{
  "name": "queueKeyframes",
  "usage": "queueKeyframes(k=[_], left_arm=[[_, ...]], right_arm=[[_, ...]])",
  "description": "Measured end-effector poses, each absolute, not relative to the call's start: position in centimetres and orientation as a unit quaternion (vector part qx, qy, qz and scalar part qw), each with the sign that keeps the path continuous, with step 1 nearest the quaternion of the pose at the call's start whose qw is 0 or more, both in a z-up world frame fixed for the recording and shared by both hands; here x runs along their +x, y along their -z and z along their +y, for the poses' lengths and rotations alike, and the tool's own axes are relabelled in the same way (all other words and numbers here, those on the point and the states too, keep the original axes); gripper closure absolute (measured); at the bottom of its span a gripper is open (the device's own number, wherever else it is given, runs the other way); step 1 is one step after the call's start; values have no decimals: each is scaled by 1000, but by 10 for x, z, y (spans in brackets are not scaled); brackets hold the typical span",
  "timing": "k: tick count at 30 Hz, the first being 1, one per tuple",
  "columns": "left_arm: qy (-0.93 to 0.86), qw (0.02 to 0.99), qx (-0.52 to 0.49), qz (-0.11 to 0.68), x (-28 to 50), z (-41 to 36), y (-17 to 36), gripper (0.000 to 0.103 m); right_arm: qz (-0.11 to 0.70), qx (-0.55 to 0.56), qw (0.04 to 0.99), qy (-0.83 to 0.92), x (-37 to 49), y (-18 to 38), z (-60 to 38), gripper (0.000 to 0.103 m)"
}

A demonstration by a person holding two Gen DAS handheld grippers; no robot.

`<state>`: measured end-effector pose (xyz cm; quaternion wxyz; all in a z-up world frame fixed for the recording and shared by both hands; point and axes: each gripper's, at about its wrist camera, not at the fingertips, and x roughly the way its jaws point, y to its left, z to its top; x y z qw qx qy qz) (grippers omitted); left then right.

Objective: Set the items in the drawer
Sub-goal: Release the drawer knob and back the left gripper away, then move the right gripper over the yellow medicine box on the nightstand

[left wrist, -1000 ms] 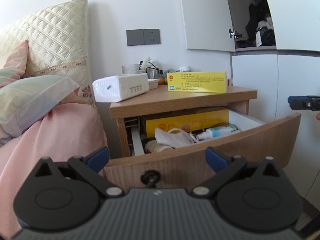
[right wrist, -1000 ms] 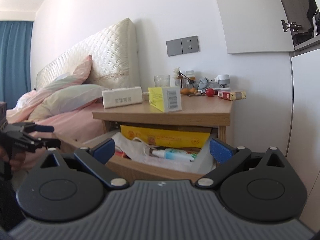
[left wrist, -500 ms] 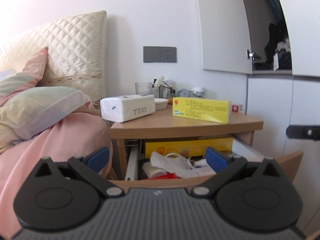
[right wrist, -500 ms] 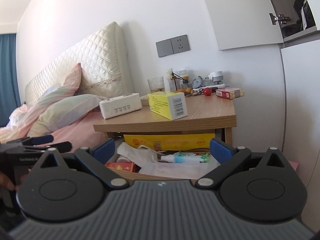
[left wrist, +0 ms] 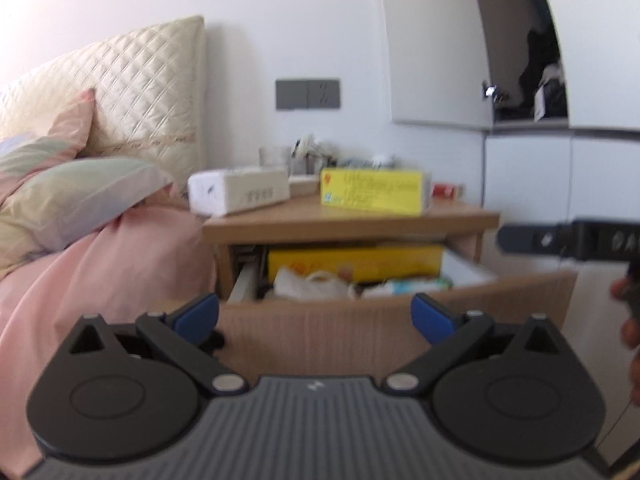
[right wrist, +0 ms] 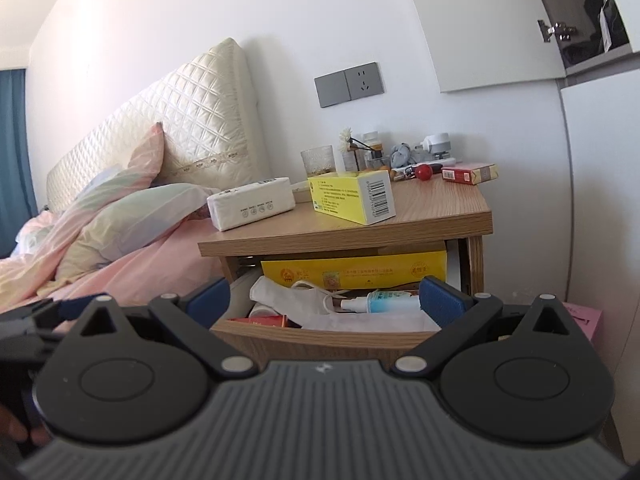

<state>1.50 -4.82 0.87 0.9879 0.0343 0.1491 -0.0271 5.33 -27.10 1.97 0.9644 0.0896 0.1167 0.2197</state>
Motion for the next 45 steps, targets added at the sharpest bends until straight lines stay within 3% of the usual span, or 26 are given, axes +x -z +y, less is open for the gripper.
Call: queueKeyframes(k=[18,45], left_arm=[[9,993,18,114,9,-21,-9,0],[13,993,8,117,5,-13,-12,0]], right_arm=[[79,92,973,-196,33,-5,-226,0],[76,105,971,-203,31,-15,-236,0]])
